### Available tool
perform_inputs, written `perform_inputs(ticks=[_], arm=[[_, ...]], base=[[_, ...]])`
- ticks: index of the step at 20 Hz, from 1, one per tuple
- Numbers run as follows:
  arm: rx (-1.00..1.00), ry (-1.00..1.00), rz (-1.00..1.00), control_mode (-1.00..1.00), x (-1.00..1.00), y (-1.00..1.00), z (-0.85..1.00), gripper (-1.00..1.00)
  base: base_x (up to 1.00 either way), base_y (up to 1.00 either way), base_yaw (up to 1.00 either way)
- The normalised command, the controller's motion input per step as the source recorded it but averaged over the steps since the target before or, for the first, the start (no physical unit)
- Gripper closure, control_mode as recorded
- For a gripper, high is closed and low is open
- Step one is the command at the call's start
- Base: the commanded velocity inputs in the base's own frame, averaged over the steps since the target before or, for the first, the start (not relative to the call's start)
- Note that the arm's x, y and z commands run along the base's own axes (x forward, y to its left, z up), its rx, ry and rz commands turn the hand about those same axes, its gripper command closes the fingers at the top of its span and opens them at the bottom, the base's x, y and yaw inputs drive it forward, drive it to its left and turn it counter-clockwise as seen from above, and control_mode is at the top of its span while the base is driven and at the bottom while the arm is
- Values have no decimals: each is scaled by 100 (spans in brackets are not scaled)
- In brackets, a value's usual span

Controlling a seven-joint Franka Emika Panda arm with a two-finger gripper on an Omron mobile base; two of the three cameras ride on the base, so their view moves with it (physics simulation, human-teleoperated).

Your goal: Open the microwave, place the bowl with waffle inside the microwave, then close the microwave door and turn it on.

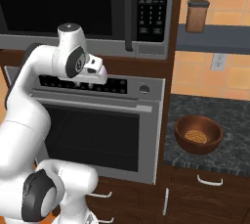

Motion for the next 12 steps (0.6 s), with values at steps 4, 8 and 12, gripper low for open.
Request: perform_inputs(ticks=[4, 8, 12], arm=[[0, -5, 0, -100, -24, 0, 8, -100], [0, -30, 1, -100, -44, -26, 54, -100], [4, -22, -10, -100, -23, -63, 62, -100]], base=[[0, 0, 0], [0, 0, 0], [0, 0, 0]])
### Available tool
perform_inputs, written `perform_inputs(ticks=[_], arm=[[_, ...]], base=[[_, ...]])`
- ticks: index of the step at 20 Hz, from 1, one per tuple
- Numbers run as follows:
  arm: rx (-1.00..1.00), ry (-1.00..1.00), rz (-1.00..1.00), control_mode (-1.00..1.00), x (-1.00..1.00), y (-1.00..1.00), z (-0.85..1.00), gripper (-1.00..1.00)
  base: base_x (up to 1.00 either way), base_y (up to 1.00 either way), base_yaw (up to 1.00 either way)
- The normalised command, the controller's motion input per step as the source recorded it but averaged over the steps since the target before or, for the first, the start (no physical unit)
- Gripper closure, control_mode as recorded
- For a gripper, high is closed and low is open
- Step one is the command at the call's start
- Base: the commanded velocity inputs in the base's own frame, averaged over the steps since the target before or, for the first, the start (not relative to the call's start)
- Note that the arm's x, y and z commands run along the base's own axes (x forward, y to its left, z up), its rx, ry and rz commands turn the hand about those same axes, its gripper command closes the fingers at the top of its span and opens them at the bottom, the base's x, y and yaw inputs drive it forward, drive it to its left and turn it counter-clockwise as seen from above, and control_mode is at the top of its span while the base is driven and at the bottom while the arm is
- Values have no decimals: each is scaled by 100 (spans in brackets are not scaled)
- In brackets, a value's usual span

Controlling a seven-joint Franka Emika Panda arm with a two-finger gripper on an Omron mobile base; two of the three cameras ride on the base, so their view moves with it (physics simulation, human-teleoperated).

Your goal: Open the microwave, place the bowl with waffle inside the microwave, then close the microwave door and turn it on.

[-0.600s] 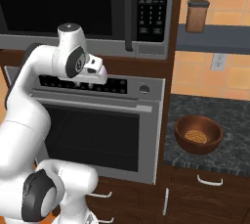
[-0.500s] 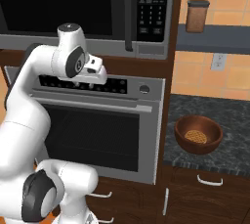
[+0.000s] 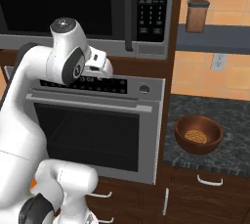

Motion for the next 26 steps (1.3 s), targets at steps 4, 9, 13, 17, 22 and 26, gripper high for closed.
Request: perform_inputs(ticks=[4, 9, 13, 17, 22, 26], arm=[[3, -21, -8, -100, -4, -63, 70, -100], [2, -15, -3, -100, 0, -54, 81, -100], [1, -8, -6, -100, 0, -34, 64, -100], [0, -21, -5, -100, 9, -26, 38, -100], [0, -26, -4, -100, 26, -19, 11, -100], [0, -18, -1, -100, 57, -2, 0, -100]], base=[[0, 0, 0], [0, 0, 0], [0, 0, 0], [0, 0, 0], [0, 0, 0], [0, 0, 0]])
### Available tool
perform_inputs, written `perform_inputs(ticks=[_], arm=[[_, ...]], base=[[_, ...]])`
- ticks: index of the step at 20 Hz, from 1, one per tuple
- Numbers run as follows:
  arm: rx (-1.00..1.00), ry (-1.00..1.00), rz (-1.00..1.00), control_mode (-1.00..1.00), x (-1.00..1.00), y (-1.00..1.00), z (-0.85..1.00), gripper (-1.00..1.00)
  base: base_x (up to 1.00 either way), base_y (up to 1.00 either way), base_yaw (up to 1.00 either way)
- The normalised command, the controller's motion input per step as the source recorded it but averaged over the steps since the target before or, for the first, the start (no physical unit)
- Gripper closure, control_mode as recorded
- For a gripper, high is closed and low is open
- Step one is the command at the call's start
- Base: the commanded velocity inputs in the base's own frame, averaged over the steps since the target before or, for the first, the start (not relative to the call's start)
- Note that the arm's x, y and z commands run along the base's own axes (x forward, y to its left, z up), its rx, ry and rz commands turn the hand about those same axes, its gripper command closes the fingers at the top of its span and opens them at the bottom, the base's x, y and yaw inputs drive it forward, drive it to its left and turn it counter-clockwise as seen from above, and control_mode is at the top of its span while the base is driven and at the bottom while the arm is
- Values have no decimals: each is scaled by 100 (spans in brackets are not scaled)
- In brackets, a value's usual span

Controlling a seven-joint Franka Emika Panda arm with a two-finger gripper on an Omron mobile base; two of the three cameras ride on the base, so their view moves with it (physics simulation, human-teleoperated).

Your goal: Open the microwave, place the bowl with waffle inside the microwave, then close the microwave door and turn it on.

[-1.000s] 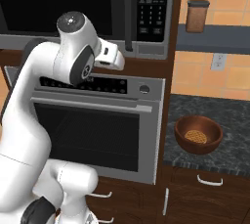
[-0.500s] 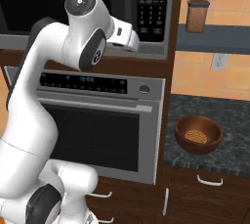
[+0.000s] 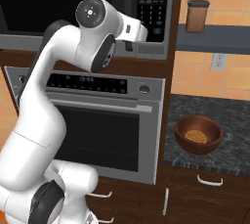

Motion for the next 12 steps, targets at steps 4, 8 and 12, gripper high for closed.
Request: perform_inputs(ticks=[4, 8, 12], arm=[[1, -5, 0, -100, 76, -18, 1, -100], [0, 0, -1, -100, 53, -52, 1, -100], [0, 0, -3, -100, 65, -7, -8, -100]], base=[[0, 0, 0], [0, 0, 0], [0, 0, 0]])
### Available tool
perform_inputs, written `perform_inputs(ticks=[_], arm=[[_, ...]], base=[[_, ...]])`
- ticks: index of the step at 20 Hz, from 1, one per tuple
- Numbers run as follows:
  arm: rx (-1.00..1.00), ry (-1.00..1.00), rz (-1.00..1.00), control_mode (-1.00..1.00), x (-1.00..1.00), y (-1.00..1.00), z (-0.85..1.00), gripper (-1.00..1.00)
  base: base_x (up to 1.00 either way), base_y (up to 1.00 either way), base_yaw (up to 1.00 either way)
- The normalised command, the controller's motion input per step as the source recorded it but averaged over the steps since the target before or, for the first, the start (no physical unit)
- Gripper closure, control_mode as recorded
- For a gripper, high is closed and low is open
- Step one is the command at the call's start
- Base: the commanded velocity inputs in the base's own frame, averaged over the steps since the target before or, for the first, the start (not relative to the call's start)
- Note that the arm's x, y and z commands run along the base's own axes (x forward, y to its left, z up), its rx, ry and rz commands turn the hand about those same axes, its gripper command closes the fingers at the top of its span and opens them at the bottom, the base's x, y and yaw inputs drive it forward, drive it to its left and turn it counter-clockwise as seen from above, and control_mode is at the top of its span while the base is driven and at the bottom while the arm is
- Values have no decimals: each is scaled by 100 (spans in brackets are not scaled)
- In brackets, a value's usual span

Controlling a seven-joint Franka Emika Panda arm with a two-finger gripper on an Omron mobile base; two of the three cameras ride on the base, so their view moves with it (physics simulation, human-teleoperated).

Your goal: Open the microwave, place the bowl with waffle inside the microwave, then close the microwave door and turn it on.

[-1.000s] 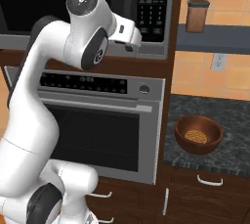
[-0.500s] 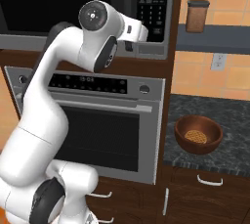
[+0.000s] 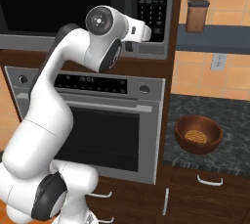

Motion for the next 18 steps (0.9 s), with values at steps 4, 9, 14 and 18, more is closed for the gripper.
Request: perform_inputs(ticks=[4, 9, 14, 18], arm=[[0, 4, 0, -100, 64, 20, -11, 100], [0, 29, 35, -100, -25, 92, 32, 100], [0, 35, 43, -100, -69, 100, 46, 100], [0, 11, 21, -100, -100, 100, 22, 100]], base=[[0, 0, 0], [0, 0, 0], [0, 0, 0], [0, 0, 0]])
